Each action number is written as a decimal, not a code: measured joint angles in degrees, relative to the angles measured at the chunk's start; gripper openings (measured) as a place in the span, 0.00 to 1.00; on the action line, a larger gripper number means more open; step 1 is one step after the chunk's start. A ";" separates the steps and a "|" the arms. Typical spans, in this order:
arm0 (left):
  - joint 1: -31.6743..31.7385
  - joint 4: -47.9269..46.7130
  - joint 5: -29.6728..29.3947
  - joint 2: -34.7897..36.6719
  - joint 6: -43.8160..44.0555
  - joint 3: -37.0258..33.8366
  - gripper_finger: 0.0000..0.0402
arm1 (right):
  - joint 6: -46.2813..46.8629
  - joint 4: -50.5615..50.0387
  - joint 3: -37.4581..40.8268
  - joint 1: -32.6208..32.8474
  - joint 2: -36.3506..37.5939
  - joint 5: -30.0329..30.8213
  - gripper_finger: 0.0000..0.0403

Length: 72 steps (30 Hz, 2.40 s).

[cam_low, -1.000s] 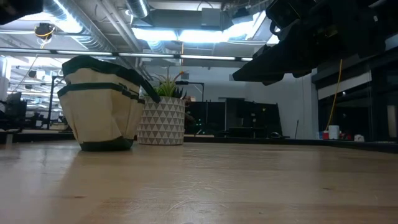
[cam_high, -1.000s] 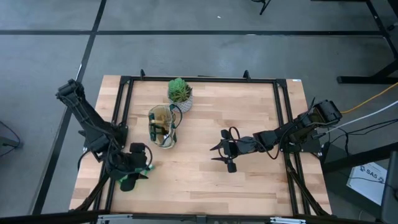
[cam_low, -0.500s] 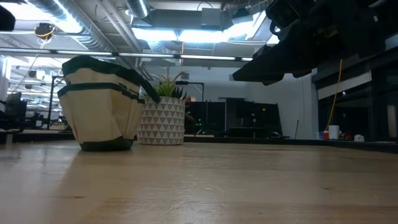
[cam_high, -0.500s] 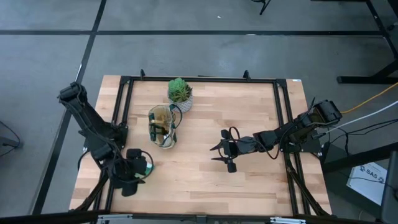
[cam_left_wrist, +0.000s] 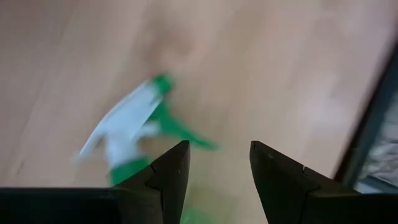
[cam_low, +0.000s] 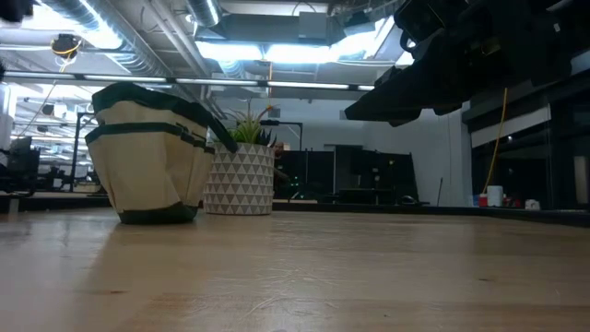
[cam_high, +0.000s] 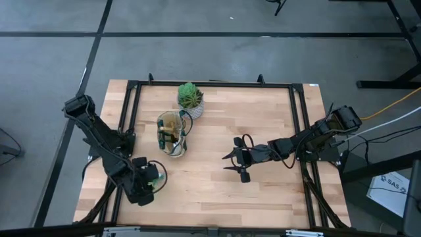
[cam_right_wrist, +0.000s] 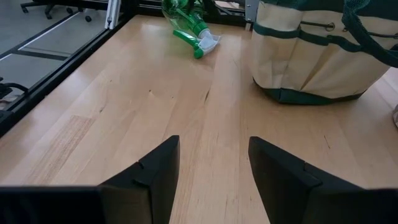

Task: Pick & Place Garden tools in Gardening bag
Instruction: Put the green bottle spray into the gardening bag

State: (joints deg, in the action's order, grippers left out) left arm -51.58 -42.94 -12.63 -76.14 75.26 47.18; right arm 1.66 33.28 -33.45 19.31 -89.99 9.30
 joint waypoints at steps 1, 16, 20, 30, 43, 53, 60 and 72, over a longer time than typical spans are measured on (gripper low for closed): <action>0.25 -1.56 1.36 -0.18 2.31 0.00 0.41 | 0.01 0.00 0.01 0.00 0.00 0.00 0.48; 0.82 -4.83 7.65 -0.19 11.28 0.00 0.41 | 0.02 0.00 0.01 0.02 -0.01 0.00 0.48; 0.82 -4.85 7.25 -0.17 11.63 0.00 0.41 | 0.00 0.00 0.01 0.00 -0.01 0.00 0.48; 0.82 -4.91 4.62 -0.15 14.22 0.00 0.41 | 0.01 0.00 0.01 0.01 -0.01 0.00 0.48; 2.51 -8.35 5.72 -0.15 18.14 -0.02 0.41 | 0.02 0.00 0.00 0.00 -0.01 0.00 0.48; 4.25 -9.89 7.31 -0.15 16.09 -0.02 0.46 | 0.01 0.00 0.02 0.02 -0.01 0.00 0.48; 4.23 -9.83 7.37 -0.15 15.54 -0.02 0.51 | 0.01 0.00 0.01 0.01 -0.01 0.00 0.48; 4.23 -9.76 8.31 -2.98 17.14 -0.02 0.52 | 0.02 0.00 0.02 0.00 -0.01 0.00 0.48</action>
State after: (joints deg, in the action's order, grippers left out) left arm -47.35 -52.70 -4.31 -79.12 92.41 47.16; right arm 1.67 33.28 -33.43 19.31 -90.00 9.30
